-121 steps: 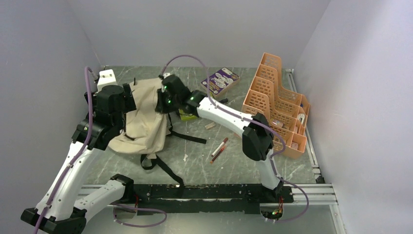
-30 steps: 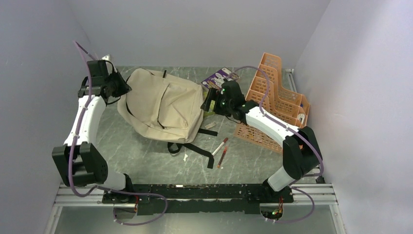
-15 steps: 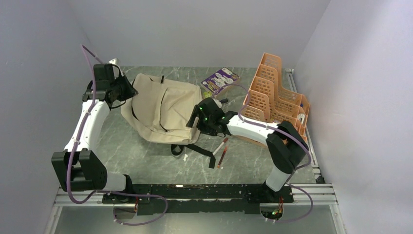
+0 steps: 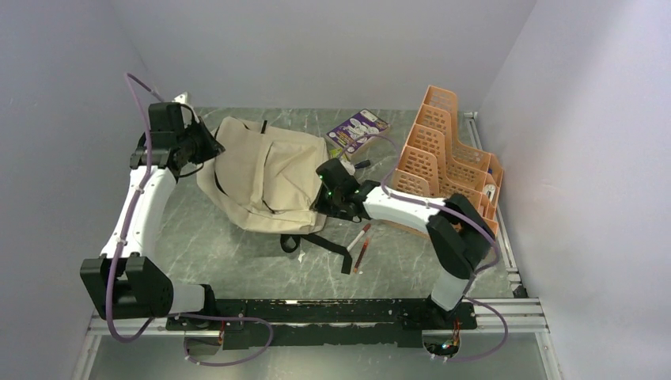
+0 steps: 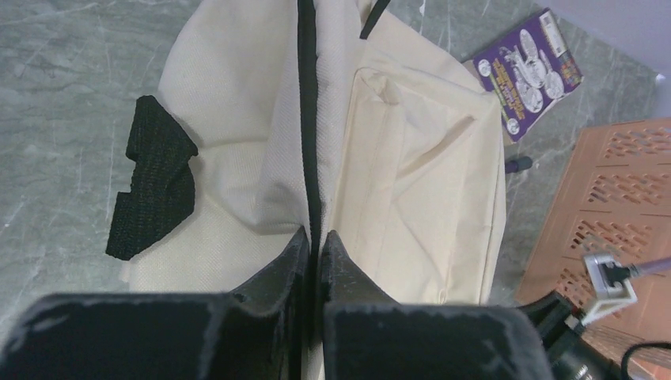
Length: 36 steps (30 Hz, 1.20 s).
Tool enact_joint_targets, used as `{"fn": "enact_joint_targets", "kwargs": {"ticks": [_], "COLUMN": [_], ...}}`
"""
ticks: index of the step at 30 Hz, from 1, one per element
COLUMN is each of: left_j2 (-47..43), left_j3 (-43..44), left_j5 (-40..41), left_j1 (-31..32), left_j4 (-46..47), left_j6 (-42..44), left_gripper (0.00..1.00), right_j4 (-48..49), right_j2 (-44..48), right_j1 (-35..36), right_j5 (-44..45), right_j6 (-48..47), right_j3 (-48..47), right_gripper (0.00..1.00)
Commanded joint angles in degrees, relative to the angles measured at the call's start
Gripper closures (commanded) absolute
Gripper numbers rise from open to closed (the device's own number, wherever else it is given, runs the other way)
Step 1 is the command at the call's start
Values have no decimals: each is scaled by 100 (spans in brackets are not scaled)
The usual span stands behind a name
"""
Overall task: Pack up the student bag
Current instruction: Adjust the student bag at the center of the board.
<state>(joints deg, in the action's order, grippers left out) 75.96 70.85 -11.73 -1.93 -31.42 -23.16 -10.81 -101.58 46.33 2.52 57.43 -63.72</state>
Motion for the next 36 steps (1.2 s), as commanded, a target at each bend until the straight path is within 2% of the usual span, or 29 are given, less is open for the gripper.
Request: {"fn": "enact_joint_targets", "kwargs": {"ticks": [1, 6, 11, 15, 20, 29, 36], "left_j2": [-399, -511, -468, -401, -411, -682, -1145], "left_j3": [718, 1517, 2423, 3171, 3720, 3590, 2381], "left_j5": [-339, -695, -884, -534, 133, 1106, 1984], "left_j1": [45, 45, 45, 44, 48, 51, 53], "left_j4": [28, 60, -66, -412, -722, -987, -960], "left_j6": [-296, -724, -982, -870, -633, -378, -499], "left_gripper": [95, 95, 95, 95, 95, 95, 95], "right_j4": [-111, -549, -703, -524, -491, -236, 73], "right_j2": [1062, 1767, 1848, 1682, 956, -887, -2545], "right_j1": [157, 170, 162, 164, 157, 58, -151], "right_j5": [700, 990, 932, 901, 677, -423, -1492], "right_j6": [-367, -900, -1470, -1907, -2929, -4741, -4958], "right_j3": [-376, -1162, -2157, -2659, -3631, -5882, -7202], "right_gripper": [100, 100, 100, 100, 100, 100, 100]}}
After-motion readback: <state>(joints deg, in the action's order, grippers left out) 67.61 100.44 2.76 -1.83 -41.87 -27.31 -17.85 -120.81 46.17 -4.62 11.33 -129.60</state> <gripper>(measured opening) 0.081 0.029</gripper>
